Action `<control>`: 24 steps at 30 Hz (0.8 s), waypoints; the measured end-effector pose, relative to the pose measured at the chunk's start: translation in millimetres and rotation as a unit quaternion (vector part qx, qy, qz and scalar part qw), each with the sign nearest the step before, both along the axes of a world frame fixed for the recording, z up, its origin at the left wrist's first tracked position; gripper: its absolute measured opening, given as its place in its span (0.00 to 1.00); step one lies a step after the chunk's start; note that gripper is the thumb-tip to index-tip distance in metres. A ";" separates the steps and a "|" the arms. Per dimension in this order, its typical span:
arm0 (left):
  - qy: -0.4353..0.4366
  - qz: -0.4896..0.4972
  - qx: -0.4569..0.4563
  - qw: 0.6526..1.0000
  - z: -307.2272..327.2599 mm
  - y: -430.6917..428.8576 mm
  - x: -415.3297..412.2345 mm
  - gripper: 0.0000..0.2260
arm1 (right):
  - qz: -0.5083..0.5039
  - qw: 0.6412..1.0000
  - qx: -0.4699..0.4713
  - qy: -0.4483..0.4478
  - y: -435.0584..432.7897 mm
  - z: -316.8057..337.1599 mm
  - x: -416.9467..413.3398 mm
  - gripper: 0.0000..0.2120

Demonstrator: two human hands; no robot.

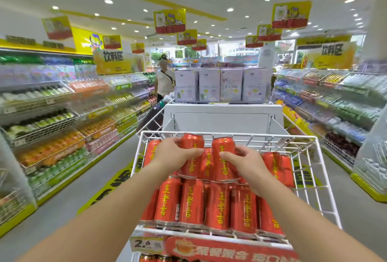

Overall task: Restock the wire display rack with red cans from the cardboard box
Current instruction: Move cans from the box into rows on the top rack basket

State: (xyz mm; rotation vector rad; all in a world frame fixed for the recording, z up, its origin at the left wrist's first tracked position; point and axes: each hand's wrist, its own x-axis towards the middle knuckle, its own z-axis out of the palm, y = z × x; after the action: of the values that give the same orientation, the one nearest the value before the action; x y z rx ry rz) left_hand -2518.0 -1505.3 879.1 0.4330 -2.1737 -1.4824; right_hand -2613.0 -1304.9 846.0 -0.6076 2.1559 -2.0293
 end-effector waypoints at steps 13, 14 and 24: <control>-0.009 0.019 -0.268 0.963 -16.2 5.1 -17.9 0.27 | -0.047 0.997 0.050 0.020 -13.7 -22.5 -16.6 0.39; -0.007 0.019 -0.285 0.958 -17.0 4.6 -19.2 0.27 | -0.049 0.997 0.058 0.030 -14.5 -23.1 -16.2 0.38; -0.011 0.094 -0.507 0.857 -18.5 -11.6 -24.4 0.33 | -0.094 0.987 0.116 0.054 -26.1 -26.6 -13.2 0.34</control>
State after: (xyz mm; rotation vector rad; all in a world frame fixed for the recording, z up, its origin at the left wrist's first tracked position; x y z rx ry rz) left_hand -2542.4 -1516.9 860.5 0.2527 -2.4670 -0.0981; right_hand -2626.2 -1331.1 819.3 -0.5093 2.5535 -1.8252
